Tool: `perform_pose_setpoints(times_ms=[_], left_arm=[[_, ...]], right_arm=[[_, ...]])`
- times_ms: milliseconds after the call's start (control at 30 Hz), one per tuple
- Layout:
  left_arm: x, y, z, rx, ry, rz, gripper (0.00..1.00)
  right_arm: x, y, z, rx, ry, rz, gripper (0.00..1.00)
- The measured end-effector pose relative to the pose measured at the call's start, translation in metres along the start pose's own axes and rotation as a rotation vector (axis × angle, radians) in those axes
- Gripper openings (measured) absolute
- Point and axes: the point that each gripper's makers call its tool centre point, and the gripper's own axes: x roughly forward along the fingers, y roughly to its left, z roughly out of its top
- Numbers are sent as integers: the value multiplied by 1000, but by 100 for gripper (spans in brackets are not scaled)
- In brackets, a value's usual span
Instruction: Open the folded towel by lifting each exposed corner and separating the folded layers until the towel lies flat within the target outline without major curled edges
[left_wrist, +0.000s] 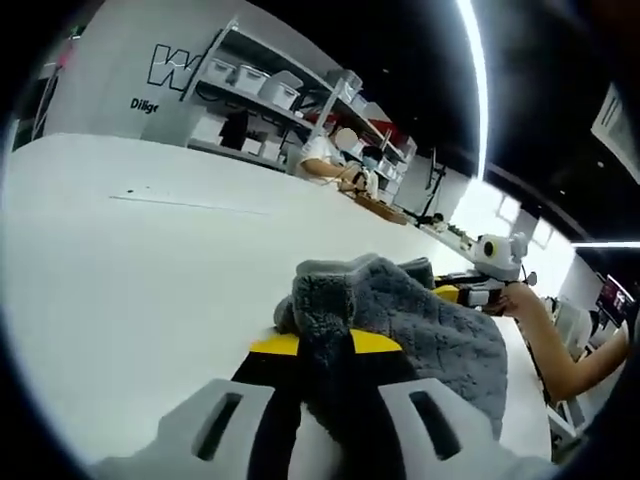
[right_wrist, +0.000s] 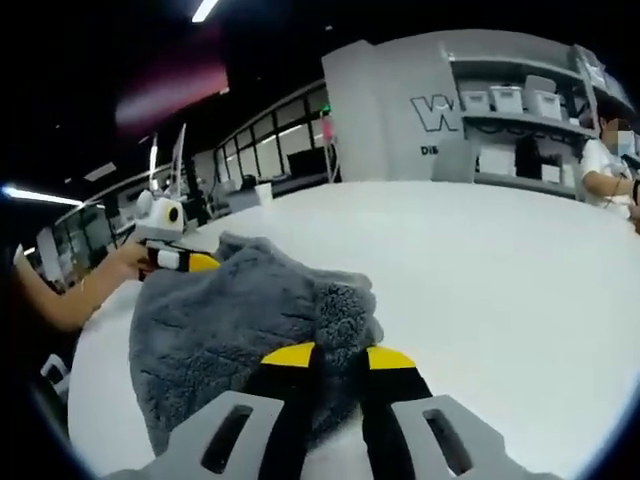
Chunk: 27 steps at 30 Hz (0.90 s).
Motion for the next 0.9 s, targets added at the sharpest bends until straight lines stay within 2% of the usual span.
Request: perform_pose_setpoints(times_ms=[133, 400, 633, 900], left_arm=[[-2, -3, 4, 46, -21, -4, 10], [-5, -3, 9, 22, -43, -12, 9], [-9, -5, 23, 61, -77, -10, 9], [-14, 2, 33, 77, -97, 19, 9]], right_arm=[[-2, 1, 3, -16, -2, -16, 5], [-3, 1, 7, 9, -23, -9, 3], [-3, 1, 22, -5, -55, -15, 3], [6, 6, 36, -41, -65, -21, 3]])
